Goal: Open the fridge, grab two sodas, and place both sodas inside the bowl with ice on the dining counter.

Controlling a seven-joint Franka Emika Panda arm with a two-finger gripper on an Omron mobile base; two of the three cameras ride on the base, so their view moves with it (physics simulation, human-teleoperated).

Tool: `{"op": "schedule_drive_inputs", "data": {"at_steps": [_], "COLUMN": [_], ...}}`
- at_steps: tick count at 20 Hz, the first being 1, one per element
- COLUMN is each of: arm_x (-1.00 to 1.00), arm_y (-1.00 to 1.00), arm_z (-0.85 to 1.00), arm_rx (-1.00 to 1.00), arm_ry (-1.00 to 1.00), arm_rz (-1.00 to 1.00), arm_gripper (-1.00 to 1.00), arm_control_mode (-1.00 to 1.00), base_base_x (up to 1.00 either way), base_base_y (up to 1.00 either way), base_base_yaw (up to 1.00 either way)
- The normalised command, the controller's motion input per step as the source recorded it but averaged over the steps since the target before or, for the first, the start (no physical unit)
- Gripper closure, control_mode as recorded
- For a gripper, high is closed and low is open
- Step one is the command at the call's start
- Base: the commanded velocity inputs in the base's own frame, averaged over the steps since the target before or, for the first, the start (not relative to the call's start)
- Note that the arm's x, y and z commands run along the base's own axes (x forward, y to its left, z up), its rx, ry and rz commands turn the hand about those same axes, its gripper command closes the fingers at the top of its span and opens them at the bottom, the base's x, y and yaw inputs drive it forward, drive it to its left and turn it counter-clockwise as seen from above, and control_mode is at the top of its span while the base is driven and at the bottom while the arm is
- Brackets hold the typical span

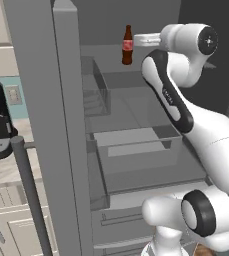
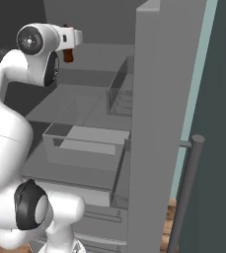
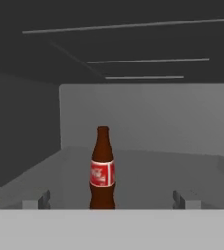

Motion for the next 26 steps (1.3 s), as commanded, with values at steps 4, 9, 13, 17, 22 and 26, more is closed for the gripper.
{"op": "schedule_drive_inputs", "data": {"at_steps": [4, 9, 13, 17, 22, 26], "arm_x": [0.26, 0.16, 0.2, 0.32, 0.37, 0.31], "arm_y": [0.08, 0.2, 0.15, 0.02, 0.0, 0.0], "arm_z": [-0.15, -0.22, -0.13, -0.01, 0.0, 0.0], "arm_rx": [0.0, 0.0, 0.01, 0.06, 0.07, 0.05], "arm_ry": [0.0, 0.0, 0.0, 0.0, 0.0, 0.0], "arm_rz": [0.01, 0.02, 0.02, 0.01, 0.0, 0.0], "arm_gripper": [-1.0, -1.0, -1.0, -1.0, -1.0, -1.0], "arm_control_mode": [-1.0, -1.0, -1.0, -1.0, -1.0, -1.0], "base_base_x": [0.0, 0.0, 0.0, 0.0, 0.0, 0.0], "base_base_y": [0.0, 0.0, 0.0, 0.0, 0.0, 0.0], "base_base_yaw": [0.0, 0.0, 0.0, 0.0, 0.0, 0.0]}}
